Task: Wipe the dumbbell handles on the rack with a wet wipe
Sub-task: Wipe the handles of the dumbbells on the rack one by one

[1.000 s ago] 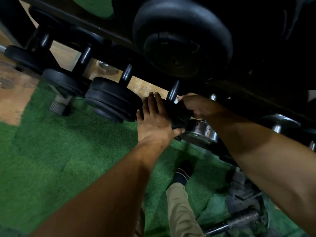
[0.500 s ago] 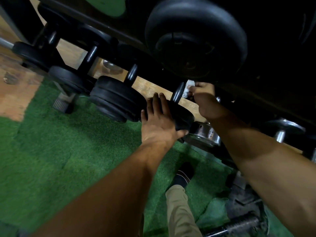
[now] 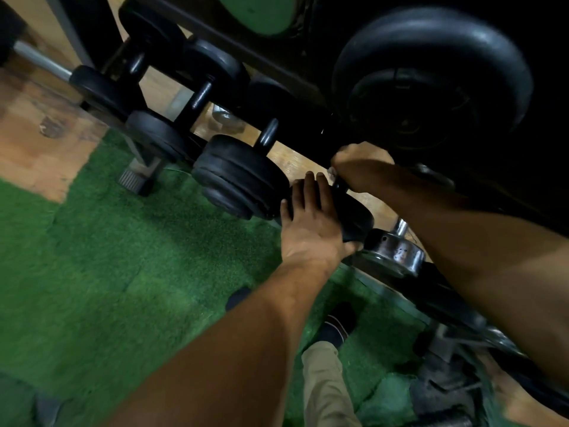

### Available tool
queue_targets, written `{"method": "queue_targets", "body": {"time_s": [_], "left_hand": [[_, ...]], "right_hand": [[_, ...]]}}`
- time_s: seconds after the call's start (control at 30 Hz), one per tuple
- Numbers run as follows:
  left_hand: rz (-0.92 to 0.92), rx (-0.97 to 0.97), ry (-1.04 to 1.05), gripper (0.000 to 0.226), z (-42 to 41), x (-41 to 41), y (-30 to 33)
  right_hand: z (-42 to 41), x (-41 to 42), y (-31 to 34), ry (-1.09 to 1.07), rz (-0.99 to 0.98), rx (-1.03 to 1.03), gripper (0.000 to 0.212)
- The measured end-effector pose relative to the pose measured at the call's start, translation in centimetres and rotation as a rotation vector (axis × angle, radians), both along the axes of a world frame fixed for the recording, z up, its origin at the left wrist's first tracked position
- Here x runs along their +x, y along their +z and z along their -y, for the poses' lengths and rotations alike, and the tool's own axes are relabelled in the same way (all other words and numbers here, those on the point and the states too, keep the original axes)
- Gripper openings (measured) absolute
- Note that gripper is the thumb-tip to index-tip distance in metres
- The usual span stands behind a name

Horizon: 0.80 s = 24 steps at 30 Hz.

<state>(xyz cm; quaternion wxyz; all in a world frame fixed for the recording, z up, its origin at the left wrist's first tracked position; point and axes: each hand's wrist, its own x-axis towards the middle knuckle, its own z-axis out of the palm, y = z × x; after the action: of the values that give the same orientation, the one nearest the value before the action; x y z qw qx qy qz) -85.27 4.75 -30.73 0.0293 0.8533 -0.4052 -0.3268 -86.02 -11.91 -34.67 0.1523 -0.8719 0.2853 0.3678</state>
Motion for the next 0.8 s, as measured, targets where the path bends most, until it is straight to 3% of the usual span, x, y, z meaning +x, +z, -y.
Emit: {"method": "queue_targets", "body": {"time_s": [0.17,0.3,0.43,0.57,0.7,0.8], "left_hand": [[-0.019,-0.05,0.036,0.142,-0.1,-0.2,-0.3],[-0.019,-0.058,0.037,0.143,-0.1,-0.2,-0.5],[-0.029,-0.068,0.04,0.14,-0.1,-0.2,-0.4],[-0.016,-0.055,0.015,0.139,-0.1,-0.1,-0.2],[-0.015,-0.019,-0.002,0.139,0.1,-0.1,-0.1],[-0.019,-0.011,-0.004,0.14,0.0,0.0,0.0]], "right_hand": [[-0.3,1.7,1.0,0.323,-0.119,-0.063,0.012],[0.5,2.2,-0.8,0.271,-0.125,0.115,0.007],[1.4,1.0,-1.3,-0.068,-0.025,0.36,0.021],[1.0,-2.1,0.6,-0.454,0.352,0.65,0.023],[0.7,-6.7,0.3,-1.021,0.565,0.75,0.012],[0.0,-8.6,-0.5,-1.425,0.746,0.651,0.009]]}}
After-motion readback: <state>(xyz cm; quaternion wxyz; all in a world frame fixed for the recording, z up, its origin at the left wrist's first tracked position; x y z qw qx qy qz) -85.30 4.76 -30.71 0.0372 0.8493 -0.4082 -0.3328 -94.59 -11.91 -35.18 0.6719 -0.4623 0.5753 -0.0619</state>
